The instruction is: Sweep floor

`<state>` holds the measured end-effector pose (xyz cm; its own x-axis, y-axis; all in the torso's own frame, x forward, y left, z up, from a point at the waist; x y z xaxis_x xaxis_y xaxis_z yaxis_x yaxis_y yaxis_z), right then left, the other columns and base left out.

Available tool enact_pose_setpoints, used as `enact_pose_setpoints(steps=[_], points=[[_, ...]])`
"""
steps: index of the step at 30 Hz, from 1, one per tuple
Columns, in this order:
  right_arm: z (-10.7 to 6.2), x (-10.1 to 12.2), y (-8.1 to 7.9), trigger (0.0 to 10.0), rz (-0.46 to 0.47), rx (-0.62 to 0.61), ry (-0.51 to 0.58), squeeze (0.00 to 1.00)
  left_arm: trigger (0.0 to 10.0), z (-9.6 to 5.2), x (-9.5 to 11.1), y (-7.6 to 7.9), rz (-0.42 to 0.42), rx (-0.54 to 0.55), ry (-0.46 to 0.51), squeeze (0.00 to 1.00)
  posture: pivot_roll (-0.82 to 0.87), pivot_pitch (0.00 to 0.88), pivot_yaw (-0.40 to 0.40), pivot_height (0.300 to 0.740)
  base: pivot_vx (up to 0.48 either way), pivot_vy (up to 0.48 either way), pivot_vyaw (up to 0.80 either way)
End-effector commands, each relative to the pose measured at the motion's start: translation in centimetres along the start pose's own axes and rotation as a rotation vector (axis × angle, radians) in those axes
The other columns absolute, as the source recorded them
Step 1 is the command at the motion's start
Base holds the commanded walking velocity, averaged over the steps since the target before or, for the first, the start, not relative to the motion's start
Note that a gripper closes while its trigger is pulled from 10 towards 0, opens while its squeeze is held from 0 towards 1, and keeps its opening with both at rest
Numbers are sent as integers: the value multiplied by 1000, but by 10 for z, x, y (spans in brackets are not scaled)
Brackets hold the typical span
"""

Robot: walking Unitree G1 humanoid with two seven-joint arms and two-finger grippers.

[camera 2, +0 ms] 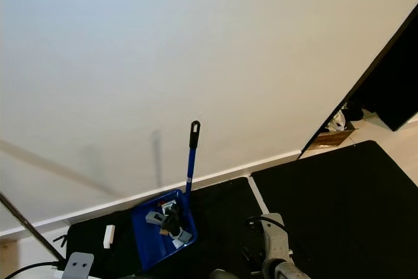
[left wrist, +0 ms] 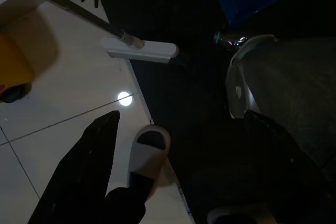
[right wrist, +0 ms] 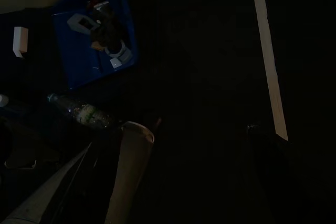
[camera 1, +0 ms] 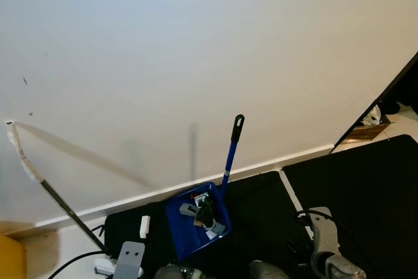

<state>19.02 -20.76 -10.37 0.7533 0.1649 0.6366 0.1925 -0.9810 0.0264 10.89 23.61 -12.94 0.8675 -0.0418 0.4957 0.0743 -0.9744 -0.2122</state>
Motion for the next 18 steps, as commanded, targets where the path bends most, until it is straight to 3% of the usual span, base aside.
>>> enact_pose_setpoints(steps=[1, 18], points=[[0, 0, 2, 10000, -9, -3, -1, 0, 10000, -1, -6, 4, 3, -11, -22, 0, 97, 31, -62, 740, 0, 0, 0], [-3, -6, 4, 10000, -20, -5, -23, 0, 10000, -3, -11, 7, 7, -26, -41, 0, 95, 35, -63, 740, 0, 0, 0]])
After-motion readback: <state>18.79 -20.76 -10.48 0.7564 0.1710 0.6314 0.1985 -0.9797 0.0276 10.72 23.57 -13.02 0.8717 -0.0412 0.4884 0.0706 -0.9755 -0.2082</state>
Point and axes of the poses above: a point about 5 cm out from each wrist's last joint towards the gripper, its own z axis pointing out of the wrist towards the gripper, its own x axis along the axis of the wrist's last joint, y = z × x, the point moved 3 cm from there along z, pointing out of the wrist towards the gripper, and after that the axes turned 6 degrees about -z, right-handed, at the moved point
